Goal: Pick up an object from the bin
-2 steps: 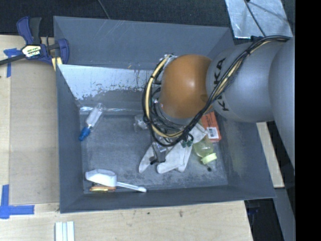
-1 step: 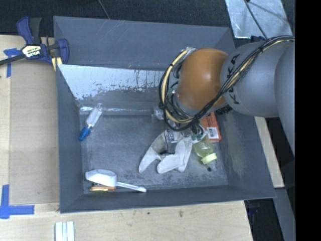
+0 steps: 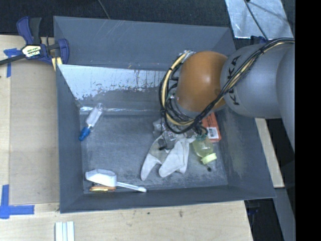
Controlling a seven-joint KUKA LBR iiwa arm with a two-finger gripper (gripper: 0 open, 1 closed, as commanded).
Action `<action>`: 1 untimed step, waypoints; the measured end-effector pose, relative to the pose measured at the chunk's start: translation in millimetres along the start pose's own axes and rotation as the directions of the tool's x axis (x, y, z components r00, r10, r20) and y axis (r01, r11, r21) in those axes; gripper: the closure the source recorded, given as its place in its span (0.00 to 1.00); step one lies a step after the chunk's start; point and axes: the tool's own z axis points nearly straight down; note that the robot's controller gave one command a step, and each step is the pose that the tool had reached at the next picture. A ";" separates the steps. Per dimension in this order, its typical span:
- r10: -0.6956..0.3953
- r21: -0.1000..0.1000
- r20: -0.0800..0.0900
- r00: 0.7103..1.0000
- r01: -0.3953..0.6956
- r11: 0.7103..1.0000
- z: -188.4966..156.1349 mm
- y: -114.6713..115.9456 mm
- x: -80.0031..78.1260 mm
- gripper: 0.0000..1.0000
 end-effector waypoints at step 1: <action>-0.081 0.001 0.000 0.997 0.081 0.997 1.7 11.8 -1.0 1.00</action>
Offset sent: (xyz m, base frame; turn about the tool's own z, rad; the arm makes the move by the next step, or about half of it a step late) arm -0.0007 0.0083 0.1982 -0.1275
